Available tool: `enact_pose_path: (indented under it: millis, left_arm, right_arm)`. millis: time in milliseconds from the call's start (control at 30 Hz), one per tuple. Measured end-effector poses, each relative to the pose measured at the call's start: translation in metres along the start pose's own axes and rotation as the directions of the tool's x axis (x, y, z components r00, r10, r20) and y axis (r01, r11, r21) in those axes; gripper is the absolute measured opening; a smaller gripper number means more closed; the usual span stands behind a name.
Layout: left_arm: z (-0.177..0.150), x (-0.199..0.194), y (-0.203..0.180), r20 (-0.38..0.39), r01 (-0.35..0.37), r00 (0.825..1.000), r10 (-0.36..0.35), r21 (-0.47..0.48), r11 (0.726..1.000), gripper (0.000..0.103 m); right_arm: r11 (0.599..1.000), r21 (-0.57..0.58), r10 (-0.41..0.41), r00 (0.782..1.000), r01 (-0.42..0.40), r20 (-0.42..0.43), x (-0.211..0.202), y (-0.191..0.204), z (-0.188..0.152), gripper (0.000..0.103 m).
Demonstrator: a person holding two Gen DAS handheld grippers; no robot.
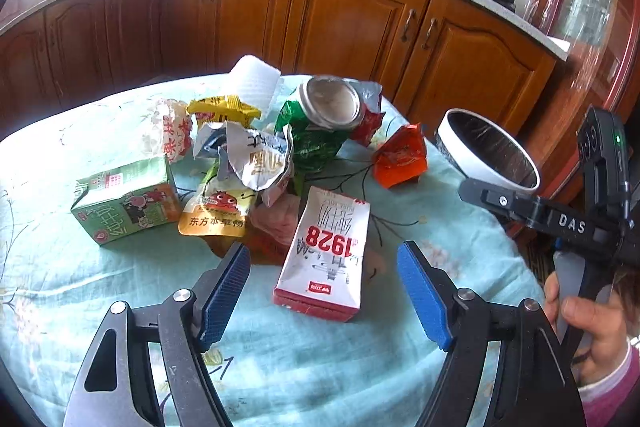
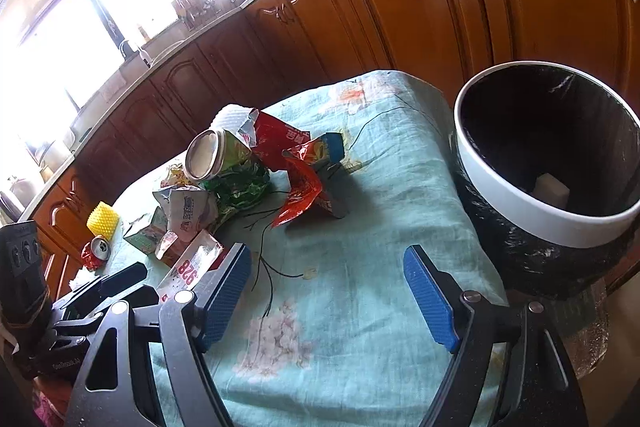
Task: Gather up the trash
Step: 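Move both open tools back over the trash pile on the table, then grasp white milk carton with left tool while right tool grasps red snack bag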
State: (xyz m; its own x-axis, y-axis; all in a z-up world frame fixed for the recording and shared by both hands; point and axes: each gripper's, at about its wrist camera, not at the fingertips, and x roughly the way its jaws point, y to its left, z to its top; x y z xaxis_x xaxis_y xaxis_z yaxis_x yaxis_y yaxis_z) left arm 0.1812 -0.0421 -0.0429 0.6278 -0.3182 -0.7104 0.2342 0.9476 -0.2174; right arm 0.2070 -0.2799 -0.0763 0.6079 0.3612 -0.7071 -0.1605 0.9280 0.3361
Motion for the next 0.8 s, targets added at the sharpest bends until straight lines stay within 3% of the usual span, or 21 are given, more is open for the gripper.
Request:
enact_pose_path:
  millis: [100,233,367,400,433,467,500,567,800]
  left_arm:
    - [0.007,0.012,-0.001,-0.032,0.011,0.999,-0.011,0.028,1.000,0.076]
    - [0.004,0.026,-0.011,-0.056,-0.034,0.998,0.039,0.096,0.995,0.076]
    - [0.005,0.038,-0.010,-0.086,-0.045,0.995,0.053,0.089,0.995,0.074]
    - [0.006,0.040,-0.008,-0.092,-0.047,0.994,0.055,0.084,0.995,0.073]
    - [0.006,0.042,-0.008,-0.096,-0.052,0.994,0.060,0.081,0.995,0.065]
    - [0.006,0.045,-0.007,-0.106,-0.052,0.993,0.059,0.075,0.996,0.051]
    - [0.006,0.049,-0.006,-0.121,-0.044,0.991,0.052,0.067,0.997,0.051]
    - [0.006,0.050,-0.006,-0.114,-0.038,0.992,0.044,0.061,0.997,0.050]
    - [0.006,0.040,-0.017,-0.066,0.018,0.998,-0.014,0.069,0.997,0.050]
  right_arm:
    - [1.000,-0.022,-0.004,1.000,0.003,-0.007,0.013,0.005,0.007,0.080]
    - [0.999,-0.045,0.009,1.000,-0.010,-0.018,0.032,0.010,0.018,0.080]
    - [0.998,-0.067,-0.002,0.999,0.000,-0.033,0.051,0.014,0.027,0.076]
    - [0.997,-0.071,-0.006,0.999,0.004,-0.035,0.055,0.014,0.029,0.070]
    - [0.997,-0.074,-0.007,0.999,0.005,-0.036,0.058,0.014,0.030,0.064]
    - [0.997,-0.075,-0.010,0.999,0.007,-0.040,0.061,0.013,0.032,0.048]
    - [0.997,-0.076,-0.014,0.999,0.010,-0.047,0.063,0.013,0.032,0.029]
    - [0.997,-0.076,-0.020,0.998,0.016,-0.051,0.063,0.011,0.032,0.015]
    - [0.998,-0.060,-0.017,1.000,0.017,0.001,0.031,0.002,0.021,0.009]
